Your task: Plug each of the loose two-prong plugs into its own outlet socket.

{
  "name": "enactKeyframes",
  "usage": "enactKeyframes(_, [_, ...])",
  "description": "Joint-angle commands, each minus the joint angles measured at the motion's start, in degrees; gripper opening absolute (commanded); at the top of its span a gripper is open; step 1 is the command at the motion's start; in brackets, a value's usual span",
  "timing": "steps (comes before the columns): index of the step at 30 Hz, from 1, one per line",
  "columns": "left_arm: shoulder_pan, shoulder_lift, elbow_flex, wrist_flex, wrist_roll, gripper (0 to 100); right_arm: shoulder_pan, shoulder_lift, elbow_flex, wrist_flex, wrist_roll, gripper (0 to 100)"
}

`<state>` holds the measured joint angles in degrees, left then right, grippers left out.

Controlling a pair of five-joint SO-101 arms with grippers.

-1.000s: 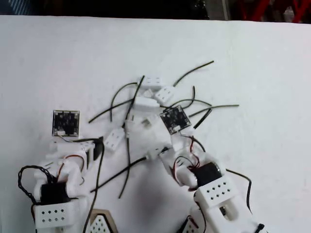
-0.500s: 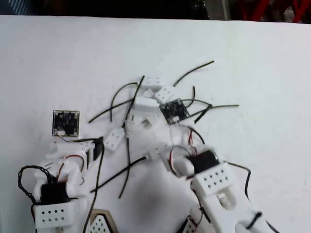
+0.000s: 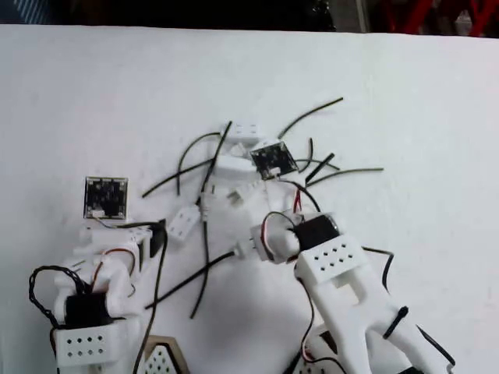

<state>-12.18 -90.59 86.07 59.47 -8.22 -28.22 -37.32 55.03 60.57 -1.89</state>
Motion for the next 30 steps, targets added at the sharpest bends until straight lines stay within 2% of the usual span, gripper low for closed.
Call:
enactKeyframes(1, [-0.57,-0.66,-0.26,0.18,-0.53,30,0.40,0.13,-2.81,-0.84,-0.62,1.6])
enactKeyframes(10, [-0.57,-0.66,-0.26,0.18,-0.53,30,1.98,7.43,-3.87,-4.53,-0.62,1.6])
enactKeyframes(22, [-0.57,-0.66,-0.26,0.18,-0.53,30,3.65,8.66,-5.01,-1.27,1.41,1.6])
enactKeyframes(30, [-0.57,-0.66,-0.26,0.18,-0.53,30,-1.89,8.75,-4.66,-0.13,1.49,1.6])
